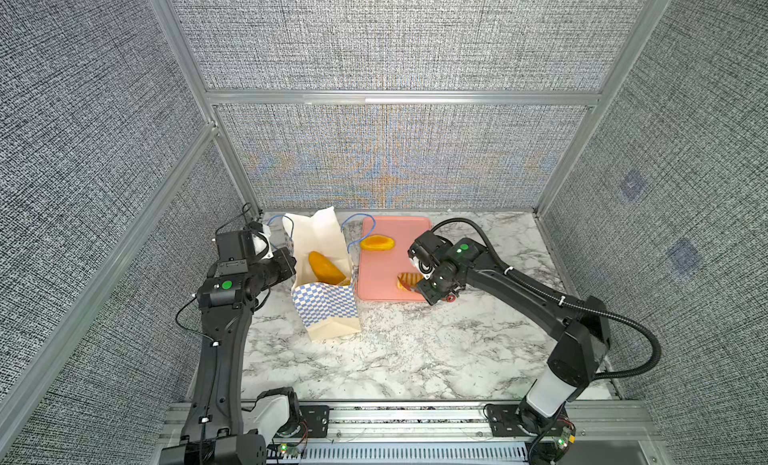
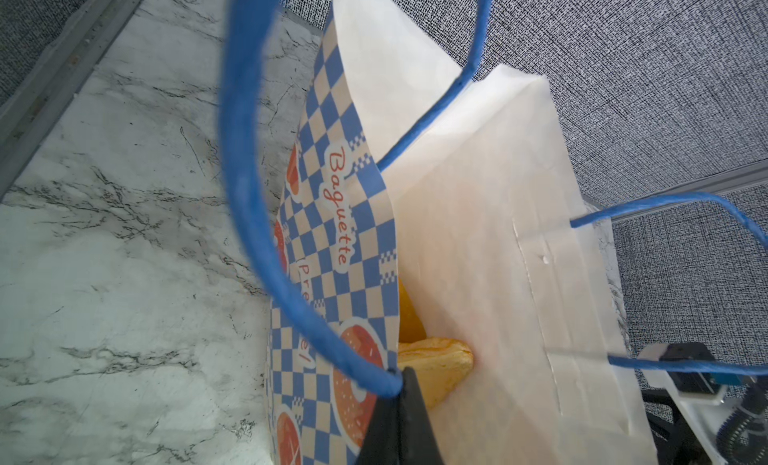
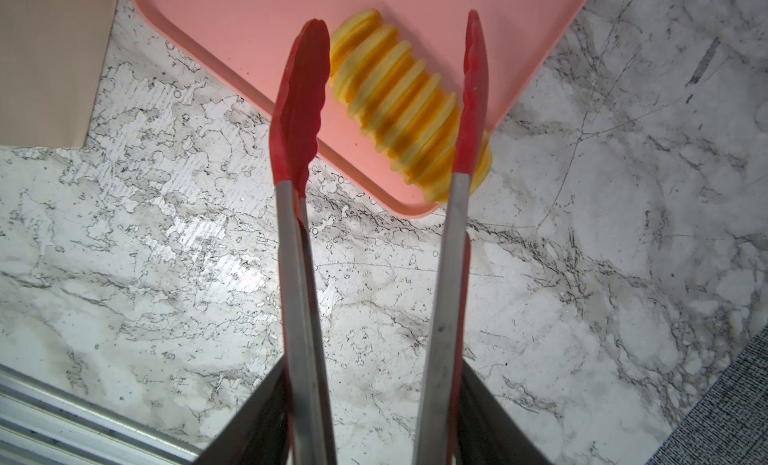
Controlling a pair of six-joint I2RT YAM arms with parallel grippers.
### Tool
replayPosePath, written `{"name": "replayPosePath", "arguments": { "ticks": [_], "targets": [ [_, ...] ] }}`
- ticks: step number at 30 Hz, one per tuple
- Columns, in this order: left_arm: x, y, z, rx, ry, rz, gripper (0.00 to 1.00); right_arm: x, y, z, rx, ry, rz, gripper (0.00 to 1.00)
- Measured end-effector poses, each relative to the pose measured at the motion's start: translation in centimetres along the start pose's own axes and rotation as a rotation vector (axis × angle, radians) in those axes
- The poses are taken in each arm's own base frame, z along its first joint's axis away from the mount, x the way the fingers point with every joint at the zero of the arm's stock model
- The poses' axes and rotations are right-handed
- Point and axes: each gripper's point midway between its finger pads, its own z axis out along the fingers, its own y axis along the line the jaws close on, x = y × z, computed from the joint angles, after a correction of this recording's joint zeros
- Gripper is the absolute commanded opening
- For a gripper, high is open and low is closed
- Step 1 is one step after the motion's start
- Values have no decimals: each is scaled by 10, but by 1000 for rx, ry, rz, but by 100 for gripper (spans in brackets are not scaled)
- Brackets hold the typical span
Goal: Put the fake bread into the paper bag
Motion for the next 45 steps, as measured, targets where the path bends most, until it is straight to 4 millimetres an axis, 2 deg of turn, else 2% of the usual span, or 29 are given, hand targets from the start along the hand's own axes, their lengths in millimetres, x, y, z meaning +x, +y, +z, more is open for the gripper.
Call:
{"name": "replayPosePath", "arguments": {
  "ticks": [7, 12, 19, 27, 45],
  "targets": [
    [-1, 0, 0, 2, -4, 2, 0, -8, 13, 11, 1, 7, -101, 58],
    [-1, 0, 1, 2, -4, 2, 0, -13, 11, 24, 34, 32, -142, 58],
    [-1, 0, 1, 4, -3, 2, 0, -21, 10, 30, 48, 38, -178, 58],
    [-1, 0, 3, 3, -1, 2, 0, -17, 11, 36, 20, 63, -219, 58],
    [-1, 1, 4, 4, 2, 1, 0, -9, -10, 57, 23, 125, -206, 55]
  ]
}}
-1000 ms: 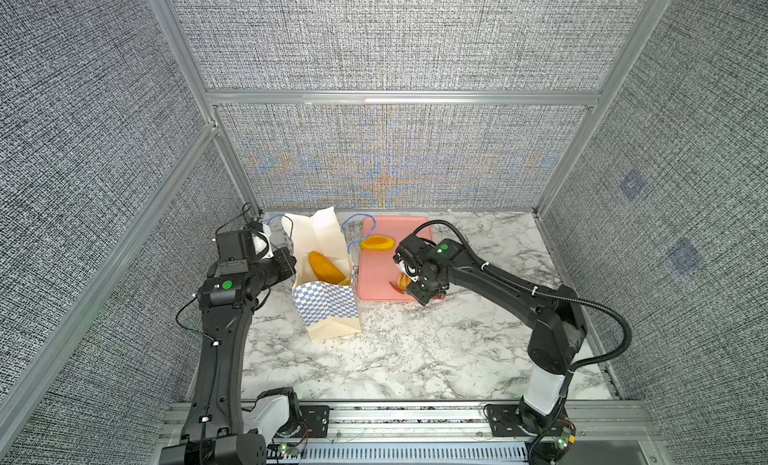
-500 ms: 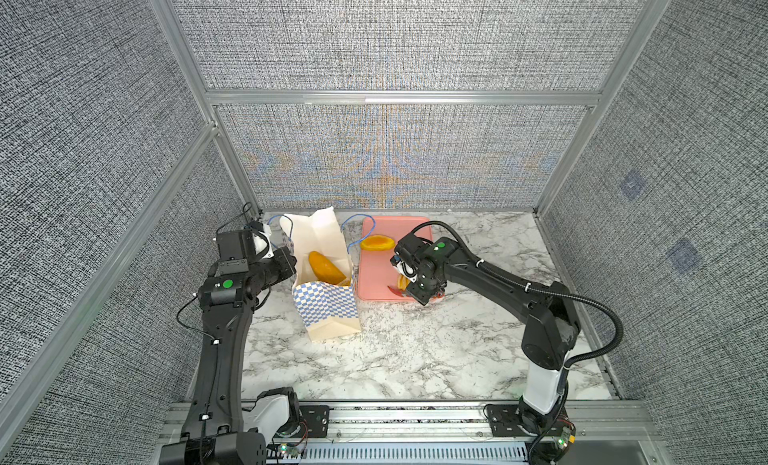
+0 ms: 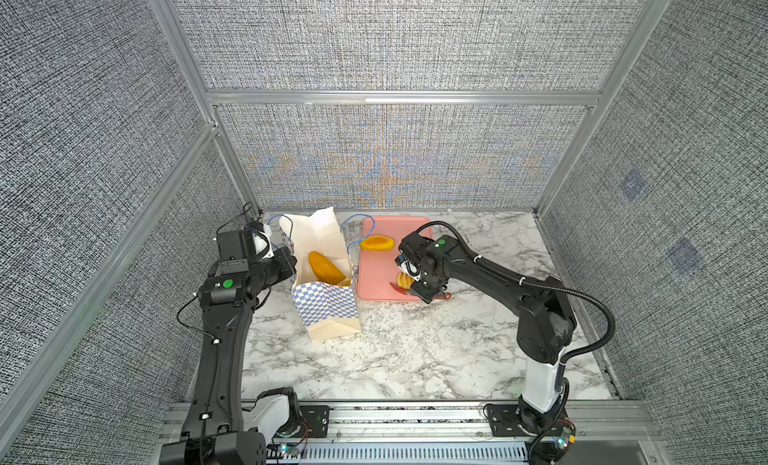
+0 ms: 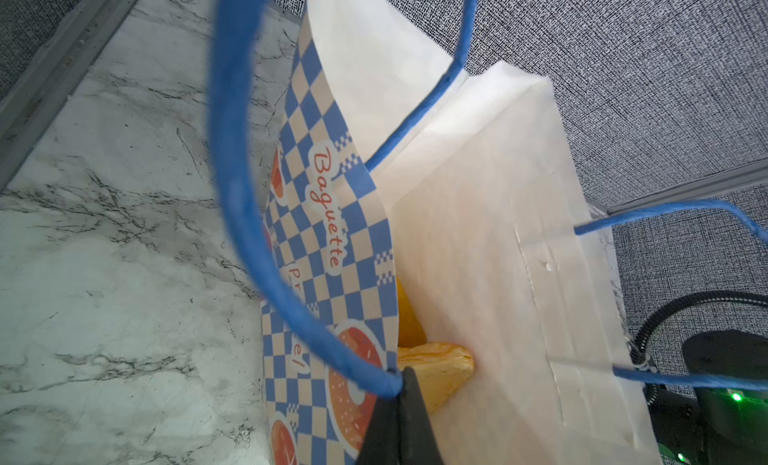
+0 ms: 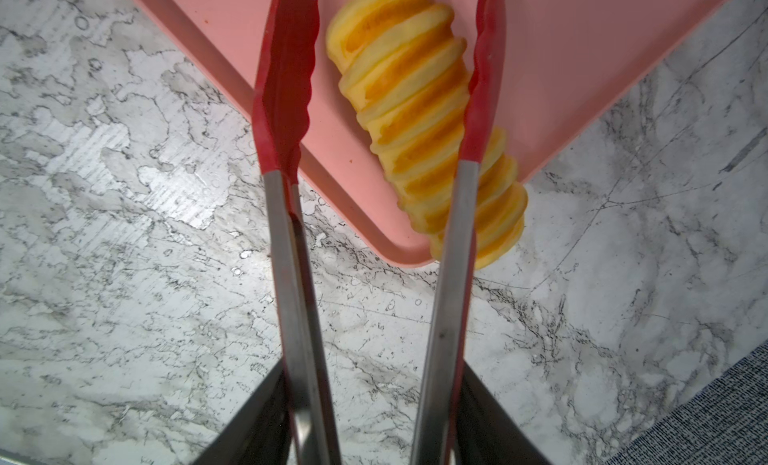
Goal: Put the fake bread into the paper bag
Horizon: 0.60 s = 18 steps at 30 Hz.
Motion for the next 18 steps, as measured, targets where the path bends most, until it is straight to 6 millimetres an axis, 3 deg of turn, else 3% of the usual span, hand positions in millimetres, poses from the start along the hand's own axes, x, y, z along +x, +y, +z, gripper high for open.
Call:
{"name": "replayPosePath", "arguments": {
  "ticks": [12, 18],
  "targets": [
    [0, 0, 1, 3, 3, -1, 0, -11, -7, -13, 9, -48, 13, 54],
    [0, -1, 1, 3, 3, -1, 0, -11, -9, -4, 4, -19, 9, 54]
  ]
}}
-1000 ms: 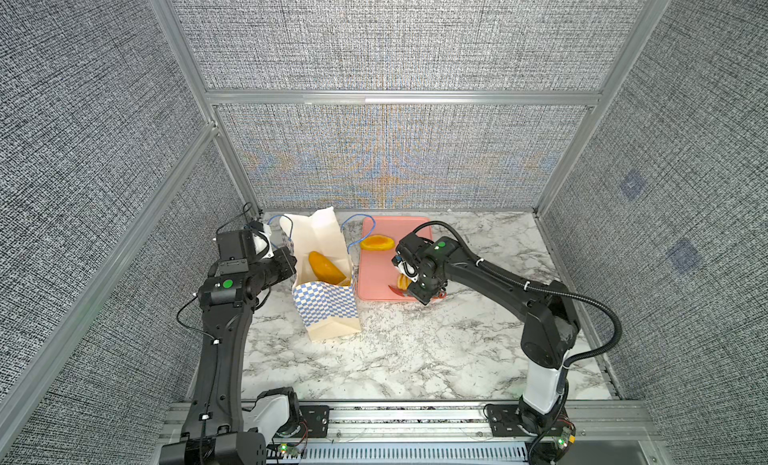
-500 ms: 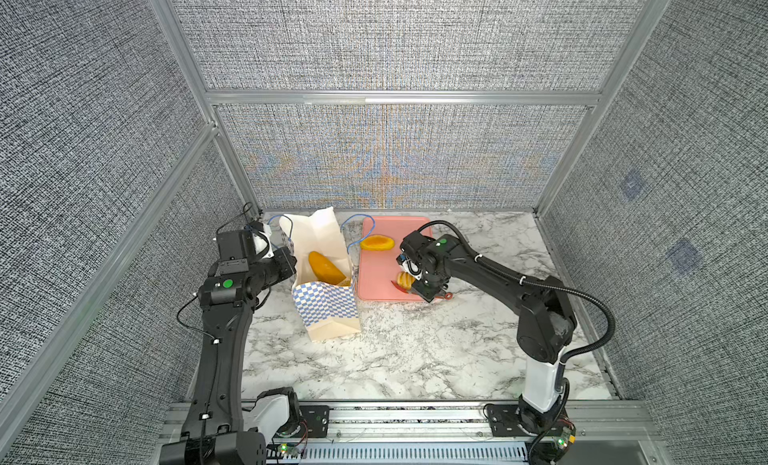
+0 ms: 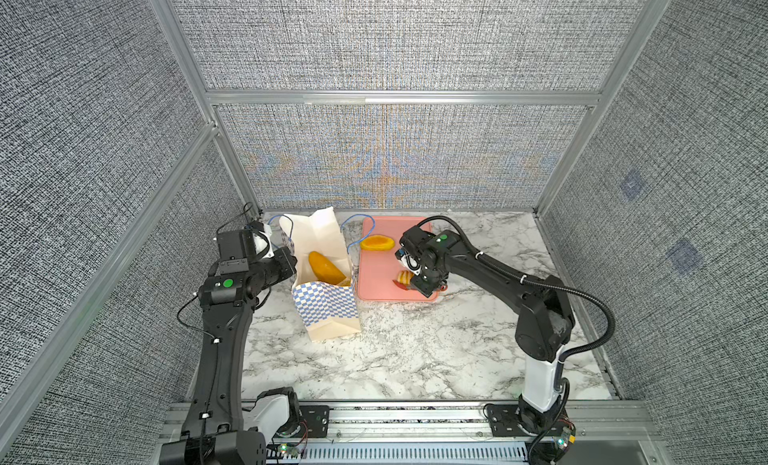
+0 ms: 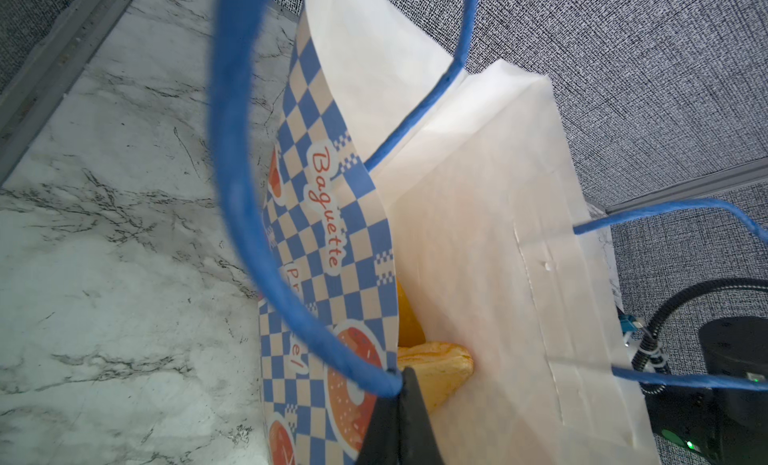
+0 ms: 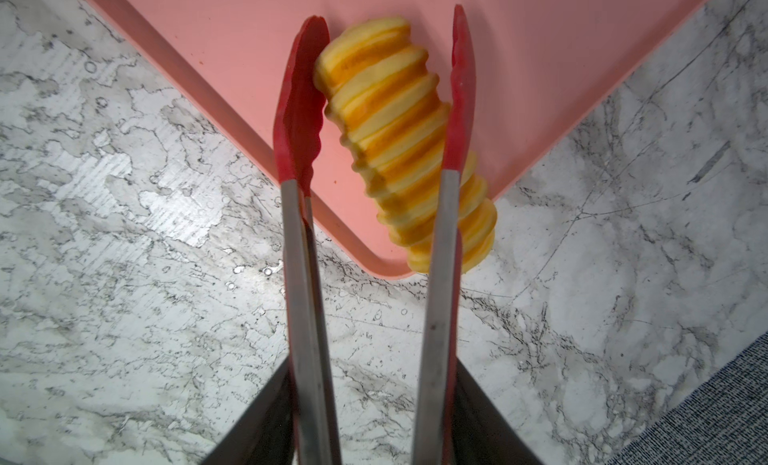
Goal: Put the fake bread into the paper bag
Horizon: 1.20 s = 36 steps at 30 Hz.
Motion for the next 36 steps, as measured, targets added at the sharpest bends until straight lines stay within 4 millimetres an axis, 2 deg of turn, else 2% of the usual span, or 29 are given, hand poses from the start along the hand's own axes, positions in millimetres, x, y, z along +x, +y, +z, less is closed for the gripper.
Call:
{"name": "replayPosePath", "arguments": {
  "ticks": [10, 18, 36],
  "targets": [
    [-1, -1, -1, 1, -2, 1, 0, -4, -2, 2, -4, 8, 0, 41],
    [-1, -1, -2, 1, -3, 1, 0, -10, -3, -4, -4, -16, 5, 36],
    [-2, -2, -4, 0, -7, 3, 0, -19, -19, -32, 14, -122, 95, 36]
  ]
}}
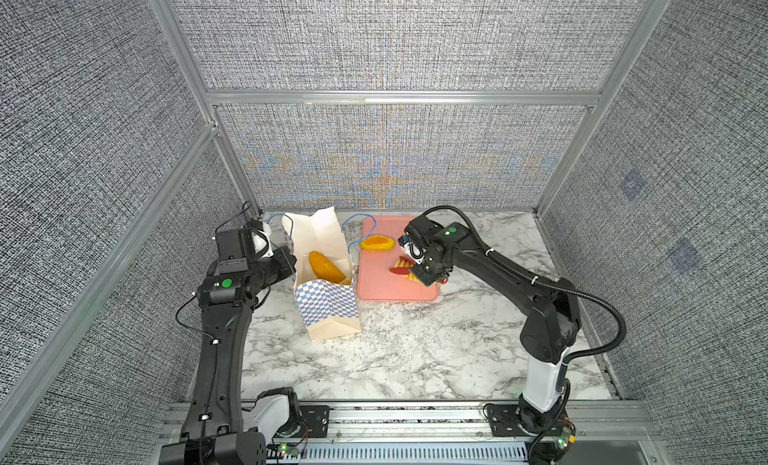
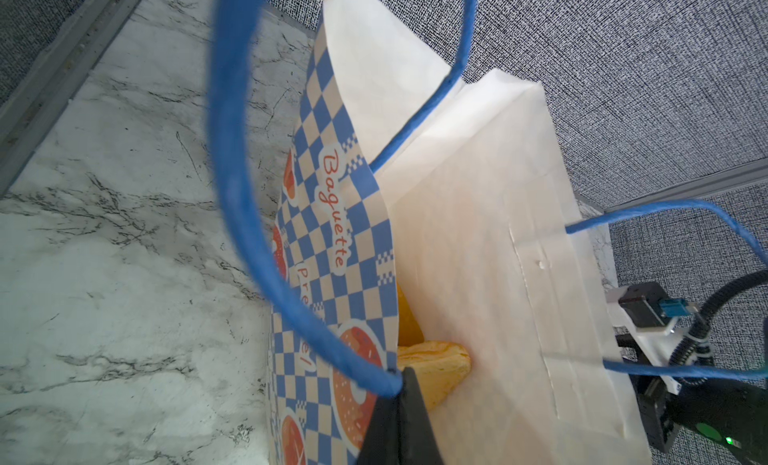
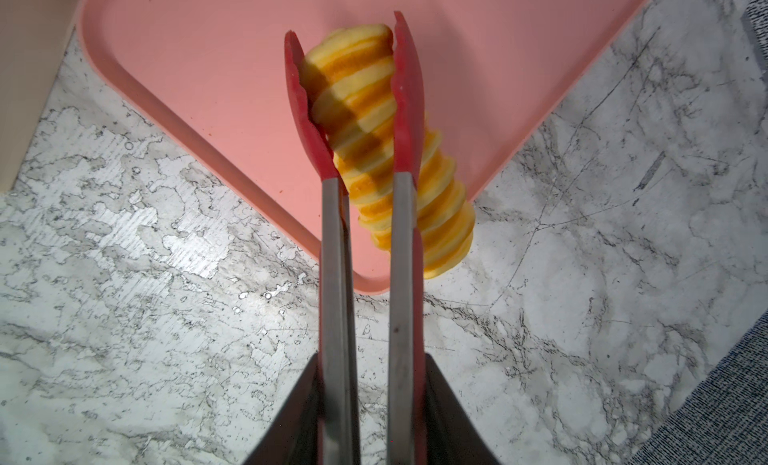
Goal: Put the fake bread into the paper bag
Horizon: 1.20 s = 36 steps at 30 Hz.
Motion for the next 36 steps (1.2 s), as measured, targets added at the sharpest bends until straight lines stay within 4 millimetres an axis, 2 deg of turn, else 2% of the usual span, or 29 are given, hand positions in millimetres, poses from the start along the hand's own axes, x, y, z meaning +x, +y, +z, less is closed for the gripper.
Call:
{"name": "replayPosePath", "arguments": {
  "ticks": [19, 28, 36],
  "targets": [
    [2, 0, -3, -5, 2, -1, 0, -1, -13, -23, -2, -115, 197, 36],
    [2, 0, -3, -5, 1, -1, 0, -4, -24, -26, -12, -152, 330, 36],
    [2, 0, -4, -4, 0, 0, 0, -4, -35, -37, 15, -186, 429, 36]
  ]
}}
